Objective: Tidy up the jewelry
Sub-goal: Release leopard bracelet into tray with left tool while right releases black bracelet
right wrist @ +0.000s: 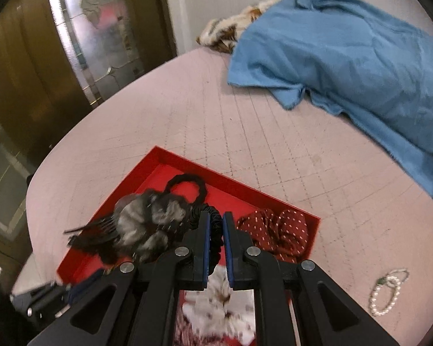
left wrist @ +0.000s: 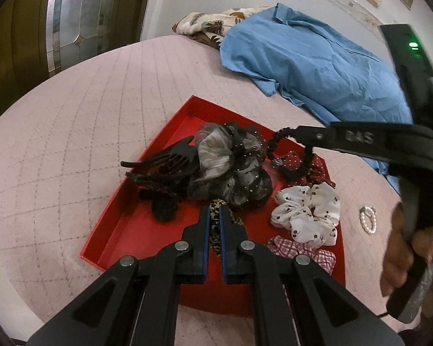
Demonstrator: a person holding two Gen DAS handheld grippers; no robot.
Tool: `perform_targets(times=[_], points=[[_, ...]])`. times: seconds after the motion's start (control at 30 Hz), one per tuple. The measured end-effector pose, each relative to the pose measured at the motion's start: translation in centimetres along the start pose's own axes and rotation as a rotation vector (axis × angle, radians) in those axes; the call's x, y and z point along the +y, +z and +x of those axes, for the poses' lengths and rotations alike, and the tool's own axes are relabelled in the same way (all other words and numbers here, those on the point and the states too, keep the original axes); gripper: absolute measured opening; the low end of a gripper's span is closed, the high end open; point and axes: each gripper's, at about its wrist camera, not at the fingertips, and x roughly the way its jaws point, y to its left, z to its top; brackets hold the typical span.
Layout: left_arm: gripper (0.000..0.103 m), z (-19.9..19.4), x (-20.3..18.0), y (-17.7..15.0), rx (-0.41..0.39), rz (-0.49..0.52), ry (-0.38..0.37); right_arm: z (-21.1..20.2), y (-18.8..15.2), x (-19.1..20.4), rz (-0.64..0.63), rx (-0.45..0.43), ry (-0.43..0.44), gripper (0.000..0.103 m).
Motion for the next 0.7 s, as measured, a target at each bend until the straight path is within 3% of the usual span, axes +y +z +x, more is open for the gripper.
perform_targets(times=[0.47,0.53,0.6,0.63,0.7], points=[[0.007,1.0,1.2,0.0,0.018,-0.045,0.035,4.9,0.2,-1.2,0.062,0.08,-0.026,0.01],[0.013,0.9,1.3,-0.1,0.015,-0.046,0.032,5.2,0.2,-1.4,0.076,0.084,-0.024,0.011],[0.026,0.7,1.2,-0.1,0.012,-0.047,0.014,5.1,0.1,-1.7,0.091,0.08,-0.021,0.015],[0.03,0.5,1.1,-0.1,0.007,-0.047,0.002,4.8,0.1,-1.8,0.096,0.073,-0.023,0.02],[0.051,0.0,1.0,-0.1,-0.012,-0.049,-0.011,4.2,0.1,-1.9,0.097,0.056,-0.021,0.034]])
